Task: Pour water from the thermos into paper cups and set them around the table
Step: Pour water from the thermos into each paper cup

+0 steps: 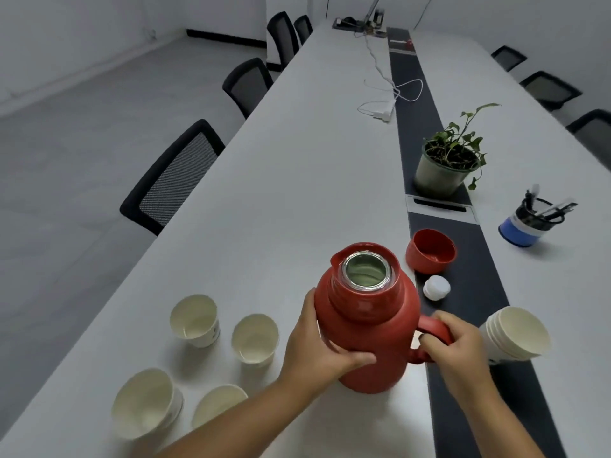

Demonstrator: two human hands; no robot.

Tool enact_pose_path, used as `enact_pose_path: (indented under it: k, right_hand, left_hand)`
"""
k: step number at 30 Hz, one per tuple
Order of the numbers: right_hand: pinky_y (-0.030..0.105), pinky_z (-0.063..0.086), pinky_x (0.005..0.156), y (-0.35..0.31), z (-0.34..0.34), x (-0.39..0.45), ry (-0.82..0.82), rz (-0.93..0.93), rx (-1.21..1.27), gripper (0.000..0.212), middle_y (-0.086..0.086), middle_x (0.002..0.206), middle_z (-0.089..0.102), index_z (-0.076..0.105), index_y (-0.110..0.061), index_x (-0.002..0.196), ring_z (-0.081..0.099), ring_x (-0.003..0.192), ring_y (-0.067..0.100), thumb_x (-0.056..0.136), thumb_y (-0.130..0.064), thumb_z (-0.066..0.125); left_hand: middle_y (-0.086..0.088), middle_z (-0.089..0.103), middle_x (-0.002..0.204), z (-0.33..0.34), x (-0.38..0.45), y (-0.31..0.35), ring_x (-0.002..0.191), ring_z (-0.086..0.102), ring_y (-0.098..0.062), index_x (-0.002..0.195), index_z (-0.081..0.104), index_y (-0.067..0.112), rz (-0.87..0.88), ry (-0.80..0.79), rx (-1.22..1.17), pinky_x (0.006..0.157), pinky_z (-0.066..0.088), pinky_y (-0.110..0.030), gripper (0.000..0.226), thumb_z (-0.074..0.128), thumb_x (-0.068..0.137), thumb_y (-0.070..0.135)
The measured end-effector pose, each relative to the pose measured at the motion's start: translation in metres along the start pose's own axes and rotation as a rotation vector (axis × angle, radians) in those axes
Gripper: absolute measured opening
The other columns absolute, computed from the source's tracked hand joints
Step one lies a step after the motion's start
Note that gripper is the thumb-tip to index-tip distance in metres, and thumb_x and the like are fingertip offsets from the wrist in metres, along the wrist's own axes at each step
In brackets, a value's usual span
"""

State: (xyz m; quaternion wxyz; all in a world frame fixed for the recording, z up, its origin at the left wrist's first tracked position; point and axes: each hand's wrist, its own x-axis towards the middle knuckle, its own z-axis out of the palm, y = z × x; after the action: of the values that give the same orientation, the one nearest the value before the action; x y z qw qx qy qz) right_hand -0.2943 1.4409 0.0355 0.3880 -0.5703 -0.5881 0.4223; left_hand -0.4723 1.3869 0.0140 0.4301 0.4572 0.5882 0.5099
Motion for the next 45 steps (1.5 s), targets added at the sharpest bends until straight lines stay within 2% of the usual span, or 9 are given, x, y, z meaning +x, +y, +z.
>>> enact_pose_path:
  k: [6,10,14,19,22,26,30,41,45]
  right_hand:
    - [0.038,0.045,0.042,-0.04,-0.018,-0.065,-0.19,-0.165,-0.128,0.011,0.004,0.046,0.05,0.056,-0.012,0.054,0.046,0.043,0.014,0.059,-0.004,0.05]
    - [0.014,0.038,0.044,-0.051,-0.013,-0.105,-0.267,-0.186,-0.193,0.009,0.003,0.051,0.055,0.063,-0.019,0.06,0.05,0.048,0.008,0.061,-0.011,0.059]
    - [0.017,0.04,0.047,-0.045,-0.002,-0.134,-0.266,-0.159,-0.288,0.022,0.008,0.065,0.064,0.063,-0.016,0.055,0.054,0.05,0.011,0.067,0.001,0.072]
    - [0.017,0.039,0.046,-0.041,0.013,-0.158,-0.278,-0.122,-0.342,0.022,0.005,0.063,0.063,0.062,-0.017,0.053,0.053,0.05,0.011,0.066,-0.006,0.076]
    - [0.017,0.038,0.047,-0.044,0.02,-0.162,-0.27,-0.143,-0.379,0.022,0.004,0.063,0.063,0.061,-0.019,0.052,0.054,0.052,0.014,0.066,-0.01,0.076]
    - [0.016,0.04,0.049,-0.051,0.03,-0.163,-0.276,-0.169,-0.439,0.022,-0.004,0.064,0.064,0.061,-0.023,0.054,0.056,0.058,0.012,0.067,-0.014,0.076]
    - [0.014,0.04,0.053,-0.056,0.039,-0.159,-0.295,-0.169,-0.509,0.02,-0.001,0.055,0.062,0.061,-0.023,0.056,0.057,0.061,0.008,0.068,-0.016,0.075]
    - [0.023,0.038,0.052,-0.076,0.055,-0.147,-0.389,-0.204,-0.711,0.023,-0.003,0.055,0.059,0.055,-0.029,0.058,0.055,0.058,0.01,0.075,-0.024,0.069]
    - [0.016,0.039,0.056,-0.079,0.057,-0.145,-0.438,-0.206,-0.735,0.015,-0.014,0.064,0.062,0.057,-0.032,0.068,0.058,0.064,0.004,0.077,-0.025,0.068]
  left_hand:
    - [0.027,0.04,0.13,-0.001,-0.085,0.001,0.123,0.04,0.004,0.127,0.014,0.052,-0.085,0.092,-0.111,0.105,0.036,-0.022,0.11,0.075,0.036,0.054]
    - [0.025,0.037,0.133,-0.005,-0.135,-0.01,0.125,0.04,0.003,0.127,0.011,0.05,-0.131,0.123,-0.188,0.107,0.036,-0.027,0.108,0.074,0.039,0.053]
    - [0.024,0.041,0.128,-0.011,-0.168,-0.026,0.112,0.046,0.016,0.128,0.018,0.041,-0.15,0.119,-0.301,0.091,0.04,-0.007,0.103,0.075,0.043,0.046]
    - [0.022,0.048,0.124,-0.022,-0.188,-0.04,0.117,0.052,-0.003,0.122,0.03,0.042,-0.168,0.098,-0.33,0.097,0.047,-0.046,0.087,0.075,0.049,0.046]
    - [0.015,0.048,0.125,-0.027,-0.191,-0.045,0.117,0.053,-0.012,0.12,0.031,0.041,-0.183,0.108,-0.356,0.094,0.047,-0.053,0.083,0.075,0.049,0.045]
    - [0.002,0.052,0.124,-0.031,-0.191,-0.046,0.109,0.059,-0.017,0.126,0.03,0.033,-0.19,0.144,-0.424,0.086,0.053,-0.044,0.089,0.073,0.049,0.046]
    - [-0.002,0.054,0.118,-0.031,-0.189,-0.047,0.089,0.066,-0.006,0.121,0.033,0.03,-0.196,0.168,-0.551,0.059,0.053,-0.02,0.075,0.073,0.057,0.031]
    - [-0.01,0.056,0.108,-0.029,-0.182,-0.055,0.075,0.067,-0.001,0.109,0.04,0.026,-0.264,0.208,-0.712,0.055,0.052,-0.016,0.047,0.068,0.075,0.011]
    - [-0.007,0.056,0.106,-0.026,-0.182,-0.056,0.076,0.066,-0.003,0.106,0.041,0.027,-0.268,0.2,-0.736,0.056,0.051,-0.016,0.049,0.065,0.064,0.02]
